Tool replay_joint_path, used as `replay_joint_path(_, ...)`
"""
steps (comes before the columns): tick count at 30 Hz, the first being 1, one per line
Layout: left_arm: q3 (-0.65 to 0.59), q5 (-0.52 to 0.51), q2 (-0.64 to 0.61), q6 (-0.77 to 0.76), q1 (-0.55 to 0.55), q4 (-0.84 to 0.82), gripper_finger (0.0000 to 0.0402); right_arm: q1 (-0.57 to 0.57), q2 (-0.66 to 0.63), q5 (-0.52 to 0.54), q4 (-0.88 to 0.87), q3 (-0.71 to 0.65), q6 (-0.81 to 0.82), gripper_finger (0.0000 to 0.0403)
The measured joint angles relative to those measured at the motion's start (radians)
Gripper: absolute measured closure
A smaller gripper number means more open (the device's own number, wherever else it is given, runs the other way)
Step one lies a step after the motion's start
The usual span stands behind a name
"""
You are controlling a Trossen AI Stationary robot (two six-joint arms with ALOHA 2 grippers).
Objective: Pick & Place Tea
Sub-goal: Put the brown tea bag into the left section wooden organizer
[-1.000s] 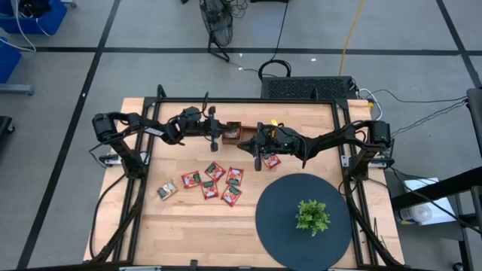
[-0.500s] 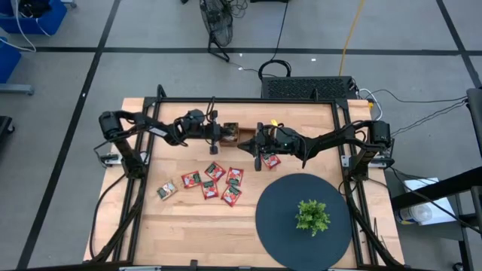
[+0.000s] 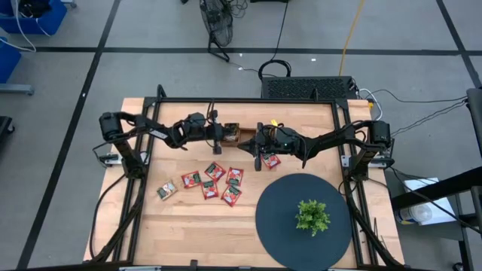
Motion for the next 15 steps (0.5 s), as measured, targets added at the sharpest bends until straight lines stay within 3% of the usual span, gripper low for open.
replay_joint_path(8, 0.0, -0.213, 0.0, -0.004, -0.034, 0.001, 0.0349, 0.0, 0.0, 0.0, 0.0, 0.0, 0.0, 0.0403)
replay_joint_path(15, 0.0, -0.25, 0.0, -0.059, -0.068, 0.065, 0.0276, 0.0, 0.0, 0.0, -0.007, 0.0, 0.001, 0.0403)
